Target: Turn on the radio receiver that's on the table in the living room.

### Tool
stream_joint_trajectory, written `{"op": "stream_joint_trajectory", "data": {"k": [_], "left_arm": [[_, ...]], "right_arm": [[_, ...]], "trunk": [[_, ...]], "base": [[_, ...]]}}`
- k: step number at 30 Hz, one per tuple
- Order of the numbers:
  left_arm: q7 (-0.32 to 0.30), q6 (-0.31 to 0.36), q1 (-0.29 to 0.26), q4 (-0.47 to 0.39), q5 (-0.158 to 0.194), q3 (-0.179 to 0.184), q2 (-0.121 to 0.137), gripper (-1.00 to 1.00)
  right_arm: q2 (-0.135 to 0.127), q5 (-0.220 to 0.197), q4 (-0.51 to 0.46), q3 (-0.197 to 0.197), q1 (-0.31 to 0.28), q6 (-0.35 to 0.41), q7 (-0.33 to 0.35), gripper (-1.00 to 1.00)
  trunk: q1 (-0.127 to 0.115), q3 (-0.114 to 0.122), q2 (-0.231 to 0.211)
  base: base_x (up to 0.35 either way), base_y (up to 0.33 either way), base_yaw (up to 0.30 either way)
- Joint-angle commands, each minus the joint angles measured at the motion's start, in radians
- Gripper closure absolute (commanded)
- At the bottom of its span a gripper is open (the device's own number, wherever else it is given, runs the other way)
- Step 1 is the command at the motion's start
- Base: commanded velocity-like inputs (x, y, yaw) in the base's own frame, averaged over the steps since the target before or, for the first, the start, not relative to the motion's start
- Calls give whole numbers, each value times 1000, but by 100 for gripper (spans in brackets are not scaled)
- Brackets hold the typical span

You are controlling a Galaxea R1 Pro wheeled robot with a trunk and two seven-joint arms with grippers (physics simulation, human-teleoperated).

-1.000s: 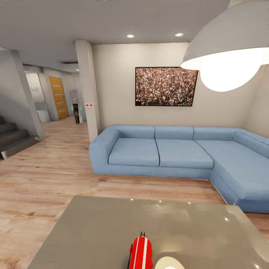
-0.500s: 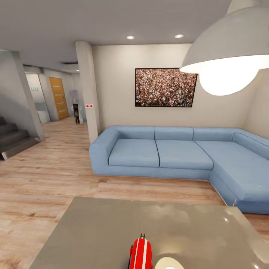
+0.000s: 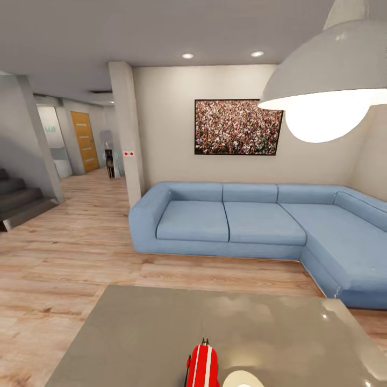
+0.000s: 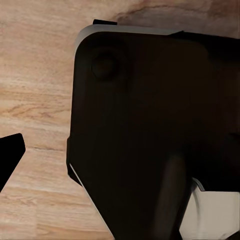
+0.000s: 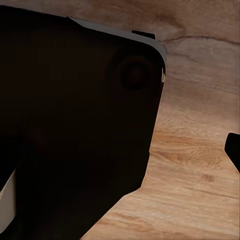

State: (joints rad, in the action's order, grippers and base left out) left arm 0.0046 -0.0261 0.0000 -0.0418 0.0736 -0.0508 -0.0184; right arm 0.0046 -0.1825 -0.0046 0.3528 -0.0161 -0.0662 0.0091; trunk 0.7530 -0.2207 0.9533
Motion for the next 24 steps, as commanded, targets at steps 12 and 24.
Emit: {"op": "stream_joint_trajectory", "data": {"k": [12,24], "left_arm": [[0,0,0,0,0,0,0,-100],[0,0,0,0,0,0,0,-100]], "right_arm": [[0,0,0,0,0,0,5,-100],[0,0,0,0,0,0,7,-100]], "trunk": [[-46,38,-84],[-92,75,-168]], "base": [[0,0,0],[0,0,0]]}}
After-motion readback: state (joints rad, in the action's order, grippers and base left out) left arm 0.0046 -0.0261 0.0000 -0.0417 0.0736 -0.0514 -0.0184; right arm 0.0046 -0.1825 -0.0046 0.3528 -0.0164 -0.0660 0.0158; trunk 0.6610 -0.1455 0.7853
